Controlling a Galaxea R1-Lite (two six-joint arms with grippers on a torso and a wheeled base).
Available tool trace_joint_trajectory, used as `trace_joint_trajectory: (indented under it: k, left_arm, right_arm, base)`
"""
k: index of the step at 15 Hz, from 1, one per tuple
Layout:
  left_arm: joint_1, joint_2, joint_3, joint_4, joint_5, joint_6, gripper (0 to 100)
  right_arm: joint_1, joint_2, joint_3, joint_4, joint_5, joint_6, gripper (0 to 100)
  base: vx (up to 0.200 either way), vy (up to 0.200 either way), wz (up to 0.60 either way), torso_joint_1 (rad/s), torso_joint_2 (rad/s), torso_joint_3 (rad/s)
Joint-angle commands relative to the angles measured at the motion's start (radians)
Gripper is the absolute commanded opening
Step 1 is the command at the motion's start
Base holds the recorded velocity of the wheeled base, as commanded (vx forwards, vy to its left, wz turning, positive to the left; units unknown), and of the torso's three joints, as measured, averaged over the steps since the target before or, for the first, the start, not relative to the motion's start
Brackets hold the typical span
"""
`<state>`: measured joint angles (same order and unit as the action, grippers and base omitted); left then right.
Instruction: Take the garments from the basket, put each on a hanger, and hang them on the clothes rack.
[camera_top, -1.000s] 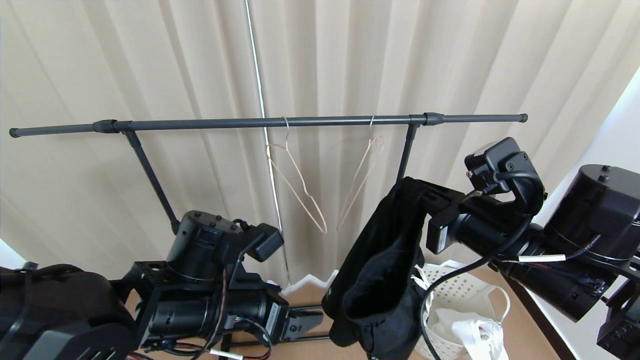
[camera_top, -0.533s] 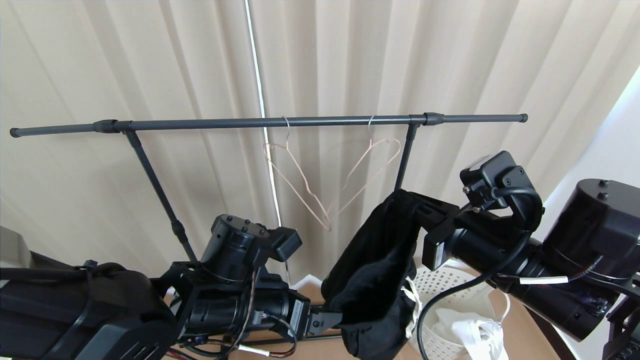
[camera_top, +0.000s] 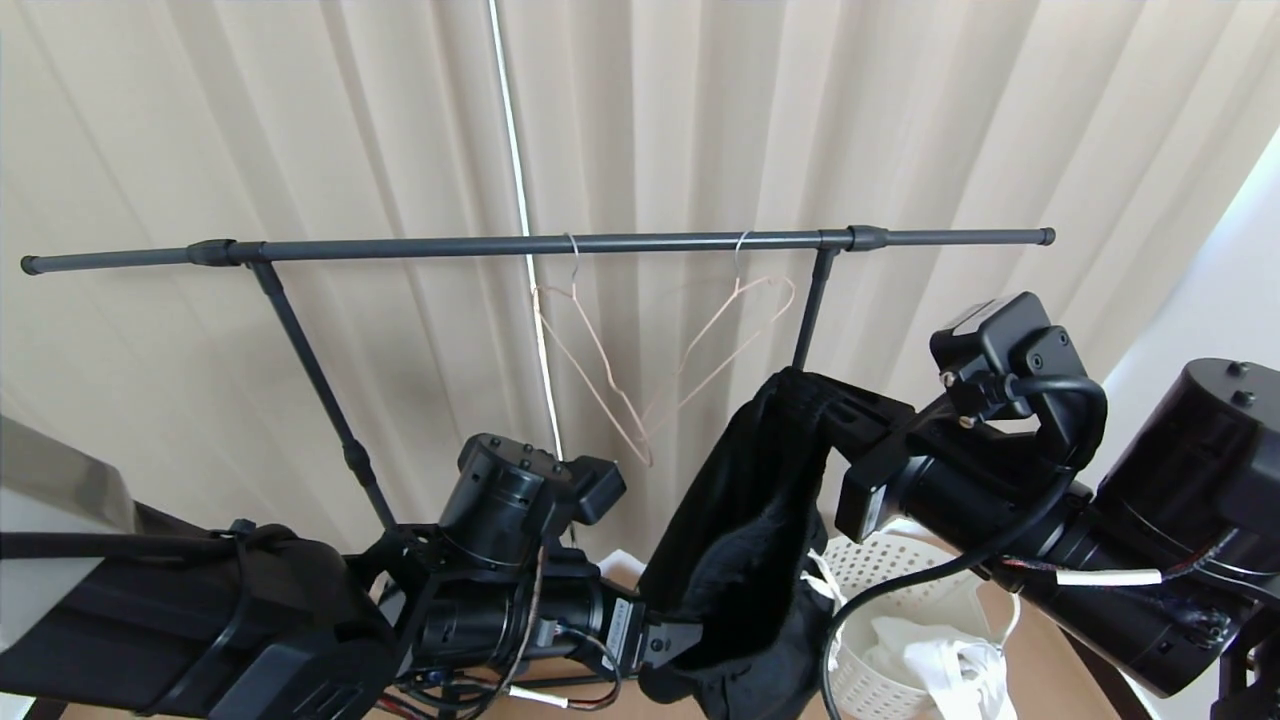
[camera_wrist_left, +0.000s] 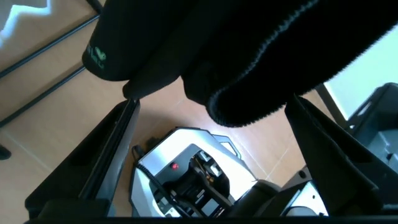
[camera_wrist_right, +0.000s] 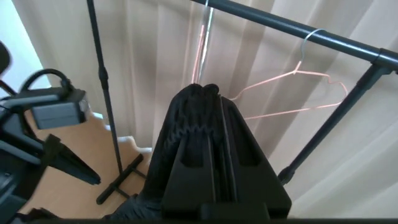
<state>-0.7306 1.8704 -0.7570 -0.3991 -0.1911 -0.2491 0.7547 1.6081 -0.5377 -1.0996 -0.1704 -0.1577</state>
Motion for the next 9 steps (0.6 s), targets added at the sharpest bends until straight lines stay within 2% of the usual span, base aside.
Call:
trace_joint_trajectory:
  k: [1, 5, 6, 9]
  left_arm:
    - [-0.019, 0.052, -0.005, -0.01, 0.025, -0.009, 100]
    - [-0.035, 0.115, -0.033, -0.047, 0.125, -0.064, 100]
    - [-0.035, 0.124, -0.036, -0.047, 0.133, -0.076, 0]
    - [-0.035, 0.118, -0.028, -0.041, 0.171, -0.088, 0]
  right_arm:
    - [0.014, 0.003, 0.001, 0.0, -0.003, 0.0, 0]
    - [0.015, -0.004, -0.01, -0.002, -0.003, 0.0, 0]
    - [0.015, -0.005, -0.01, -0.002, -0.004, 0.0, 0]
    - [0.0, -0.005, -0.019, -0.002, -0.031, -0.002, 0]
  base:
    - [0.0, 0.0, 0.0, 0.0, 0.0, 0.0]
    - [0.0, 0.0, 0.0, 0.0, 0.0, 0.0]
    - [0.0, 0.0, 0.0, 0.0, 0.0, 0.0]
    - [0.0, 0.0, 0.0, 0.0, 0.0, 0.0]
